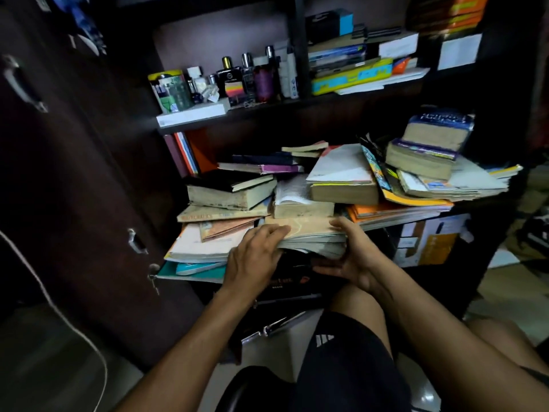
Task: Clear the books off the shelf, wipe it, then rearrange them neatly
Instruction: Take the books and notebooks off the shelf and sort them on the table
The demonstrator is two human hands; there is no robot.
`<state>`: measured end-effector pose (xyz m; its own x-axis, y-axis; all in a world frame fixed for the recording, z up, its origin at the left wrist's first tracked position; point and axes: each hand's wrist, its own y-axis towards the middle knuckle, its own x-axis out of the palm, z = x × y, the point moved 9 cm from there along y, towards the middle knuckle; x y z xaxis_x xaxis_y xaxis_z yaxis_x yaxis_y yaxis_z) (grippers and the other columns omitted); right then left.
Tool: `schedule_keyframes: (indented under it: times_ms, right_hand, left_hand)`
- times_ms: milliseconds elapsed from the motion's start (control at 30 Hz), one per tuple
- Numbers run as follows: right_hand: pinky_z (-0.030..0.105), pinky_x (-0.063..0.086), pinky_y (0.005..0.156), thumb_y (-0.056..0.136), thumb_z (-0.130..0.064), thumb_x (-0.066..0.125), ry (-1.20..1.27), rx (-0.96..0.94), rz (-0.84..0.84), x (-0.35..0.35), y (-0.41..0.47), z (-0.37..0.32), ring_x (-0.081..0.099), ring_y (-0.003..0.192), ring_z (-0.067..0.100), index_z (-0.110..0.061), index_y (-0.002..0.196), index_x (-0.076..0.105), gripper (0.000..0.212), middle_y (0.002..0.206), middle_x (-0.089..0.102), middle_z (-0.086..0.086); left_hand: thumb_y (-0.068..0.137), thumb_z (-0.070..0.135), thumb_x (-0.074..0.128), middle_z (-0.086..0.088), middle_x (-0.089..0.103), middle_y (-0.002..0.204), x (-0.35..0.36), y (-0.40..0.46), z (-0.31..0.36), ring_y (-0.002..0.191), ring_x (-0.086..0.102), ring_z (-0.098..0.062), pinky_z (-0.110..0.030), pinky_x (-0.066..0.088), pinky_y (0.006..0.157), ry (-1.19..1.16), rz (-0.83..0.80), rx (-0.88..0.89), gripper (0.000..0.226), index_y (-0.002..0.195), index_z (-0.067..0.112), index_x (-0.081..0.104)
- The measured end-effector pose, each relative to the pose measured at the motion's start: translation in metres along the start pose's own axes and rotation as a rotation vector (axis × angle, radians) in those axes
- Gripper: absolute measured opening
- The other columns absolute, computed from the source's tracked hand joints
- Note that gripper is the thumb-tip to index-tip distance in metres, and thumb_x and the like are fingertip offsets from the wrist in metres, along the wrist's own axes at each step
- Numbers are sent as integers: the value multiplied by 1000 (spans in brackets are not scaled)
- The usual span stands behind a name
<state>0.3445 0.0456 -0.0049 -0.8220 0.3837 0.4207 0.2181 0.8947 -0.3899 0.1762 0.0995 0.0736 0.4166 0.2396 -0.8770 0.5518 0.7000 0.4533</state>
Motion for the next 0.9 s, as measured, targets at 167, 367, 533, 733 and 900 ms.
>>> schedule_keyframes:
  times_ms: [167,367,533,733,900]
  right_hand:
    - [52,60,80,96,-41,56,22,4,-171,17,-37,-4,68,101,33,-11,129,62,46,110,73,15]
    - [59,56,91,95,-52,54,83,21,-265,4,-74,-3,65,117,42,-2,133,58,63,130,65,23]
    - [45,54,90,94,-39,59,56,120,-191,-27,-97,16,70,97,32,-6,116,68,41,110,72,16]
    - [31,60,64,95,-12,60,-69,34,-99,-82,-139,22,72,74,22,0,115,64,23,89,74,12]
    - [29,61,69,81,-1,73,-173,-275,-22,-147,-201,-32,73,91,22,-11,130,58,53,115,73,14]
  left_hand:
    - [93,27,68,8,62,135,-44,-29,13,119,57,-23,-40,54,84,12,43,80,49,140,35,58]
    - [90,26,69,3,69,126,-76,-45,29,108,66,-29,-43,58,75,14,112,196,45,134,31,62]
    - [89,31,55,1,69,125,-60,-94,69,111,63,-24,-35,57,80,13,160,384,43,132,28,59]
    - [77,40,86,7,67,132,-45,-123,84,125,61,-9,-33,54,99,-481,86,241,54,126,26,71]
    - [51,61,95,9,51,151,36,-130,132,135,54,-11,-44,46,110,-1535,-381,-441,109,145,38,46]
